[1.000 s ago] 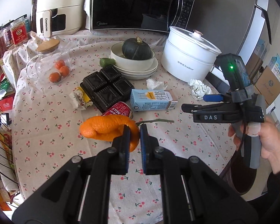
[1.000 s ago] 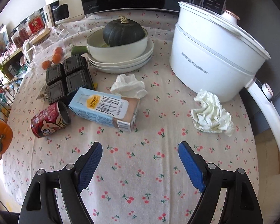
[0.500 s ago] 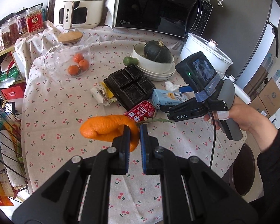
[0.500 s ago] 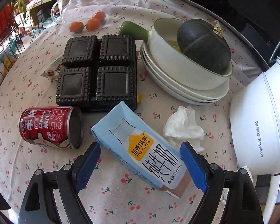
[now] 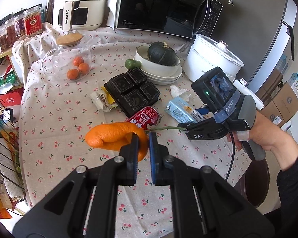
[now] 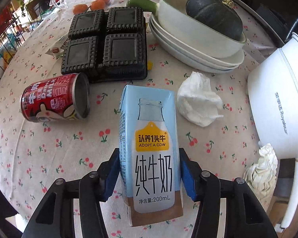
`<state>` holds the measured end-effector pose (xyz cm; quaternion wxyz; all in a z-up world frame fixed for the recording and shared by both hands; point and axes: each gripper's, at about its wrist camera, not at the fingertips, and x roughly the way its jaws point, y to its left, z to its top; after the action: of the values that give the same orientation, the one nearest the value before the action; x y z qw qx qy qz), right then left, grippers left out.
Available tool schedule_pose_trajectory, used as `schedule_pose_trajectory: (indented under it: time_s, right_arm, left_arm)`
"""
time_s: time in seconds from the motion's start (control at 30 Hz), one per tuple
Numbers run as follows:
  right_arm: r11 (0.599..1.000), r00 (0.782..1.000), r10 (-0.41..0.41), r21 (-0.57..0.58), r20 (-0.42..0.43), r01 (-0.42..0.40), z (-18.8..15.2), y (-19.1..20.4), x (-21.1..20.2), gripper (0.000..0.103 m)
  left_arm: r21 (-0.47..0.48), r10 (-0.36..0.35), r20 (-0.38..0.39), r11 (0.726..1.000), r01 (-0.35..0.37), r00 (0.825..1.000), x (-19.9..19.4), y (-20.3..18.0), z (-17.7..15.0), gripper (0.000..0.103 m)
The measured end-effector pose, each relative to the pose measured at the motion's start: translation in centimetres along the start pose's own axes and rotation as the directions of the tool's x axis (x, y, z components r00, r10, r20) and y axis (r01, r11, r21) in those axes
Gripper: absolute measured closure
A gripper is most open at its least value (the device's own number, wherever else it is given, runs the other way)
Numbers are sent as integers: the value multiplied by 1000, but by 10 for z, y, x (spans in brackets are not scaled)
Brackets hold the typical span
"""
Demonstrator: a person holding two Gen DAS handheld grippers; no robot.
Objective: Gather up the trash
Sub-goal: 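Carry the milk carton and pepper over the brown bin with both grippers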
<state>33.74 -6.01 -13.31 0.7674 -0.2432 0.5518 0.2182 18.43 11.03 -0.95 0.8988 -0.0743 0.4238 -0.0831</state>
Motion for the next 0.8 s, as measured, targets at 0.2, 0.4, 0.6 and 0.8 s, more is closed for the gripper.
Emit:
schedule_pose_trajectory:
  time_s: [0.2,0.4,0.6,0.8]
  right_arm:
    - [985,997,62,161,39,-67,-44,-11,-38,47]
    - [960,994,79,261,81,-97,-89,-22,-72,47]
    - [939,992,70,329,103,-100,-134,-39,-98,46]
    - [915,993,55,394,107,-93,-183,-52,-113,47]
  left_arm:
    - [-4,-64,-18,998,64,998,1,-10,-3,92]
    - [-35,-141,-64,990,139,988,8,-20,-11,92]
    - [-25,-176,-110,984,174,978,15,-35,-22,92]
    - [-16,-213,-138,977,213,967,17,-55,-31,92]
